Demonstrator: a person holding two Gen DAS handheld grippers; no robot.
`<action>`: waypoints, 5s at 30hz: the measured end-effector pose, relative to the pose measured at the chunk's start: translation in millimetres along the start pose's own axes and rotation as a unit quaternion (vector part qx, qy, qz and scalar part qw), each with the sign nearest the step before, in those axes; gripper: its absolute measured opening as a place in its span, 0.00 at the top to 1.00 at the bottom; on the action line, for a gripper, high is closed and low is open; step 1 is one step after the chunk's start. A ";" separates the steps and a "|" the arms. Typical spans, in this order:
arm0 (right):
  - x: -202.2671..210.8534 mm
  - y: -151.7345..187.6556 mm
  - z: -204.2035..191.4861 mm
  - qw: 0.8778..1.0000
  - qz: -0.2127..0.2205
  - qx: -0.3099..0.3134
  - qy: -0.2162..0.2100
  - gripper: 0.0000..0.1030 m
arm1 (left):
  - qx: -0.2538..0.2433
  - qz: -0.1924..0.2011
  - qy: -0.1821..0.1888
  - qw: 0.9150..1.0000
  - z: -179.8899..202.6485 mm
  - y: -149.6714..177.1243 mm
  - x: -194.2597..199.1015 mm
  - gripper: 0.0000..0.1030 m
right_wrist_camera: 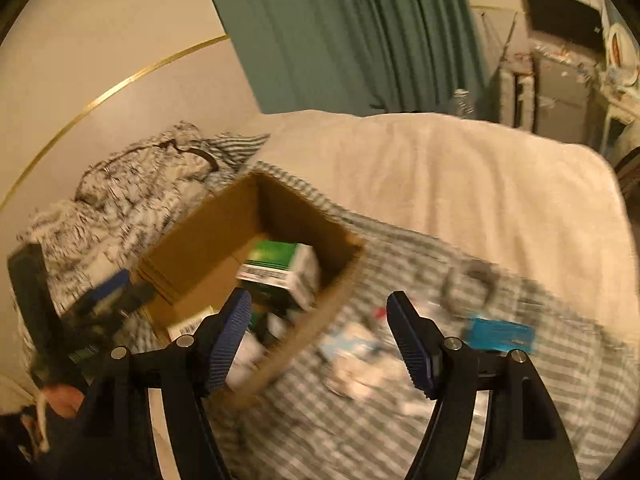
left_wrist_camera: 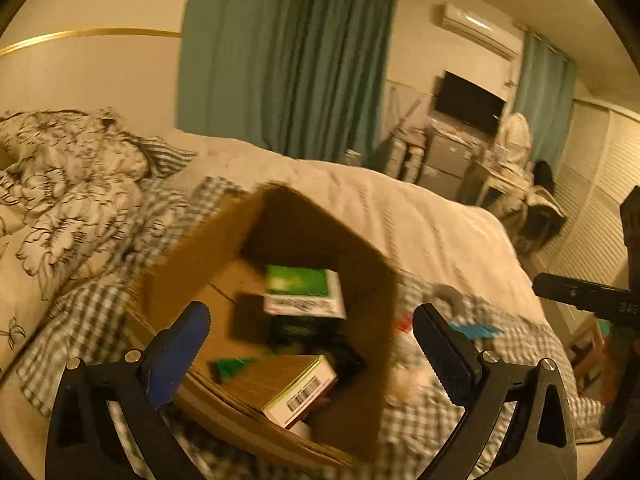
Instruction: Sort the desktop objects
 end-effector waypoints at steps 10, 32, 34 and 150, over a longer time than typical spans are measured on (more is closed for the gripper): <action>9.5 61.7 88.3 0.999 -0.012 0.017 0.045 0.32 | -0.032 -0.105 0.044 0.993 127.3 60.8 -54.9 0.00; -148.3 69.8 177.2 0.996 -0.074 -0.016 0.037 0.50 | 0.004 -0.210 -0.024 0.977 145.0 115.4 -201.5 0.35; -152.1 71.7 182.9 0.996 -0.077 -0.026 0.029 0.60 | 0.004 -0.203 -0.019 0.979 145.3 116.0 -199.0 0.51; 22.3 5.3 7.2 0.999 0.020 -0.009 -0.029 0.38 | -0.037 -0.063 -0.087 0.994 96.3 14.2 -6.6 0.00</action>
Point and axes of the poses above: each gripper's, at about its wrist camera, not at the fingertips, and x roughly against the way its jaws point, z to its right, y to its underside, the point moved 1 cm from there along -x, roughly the way its jaws point, and after that the axes turned 12 degrees about -x, right-handed, at the moved point
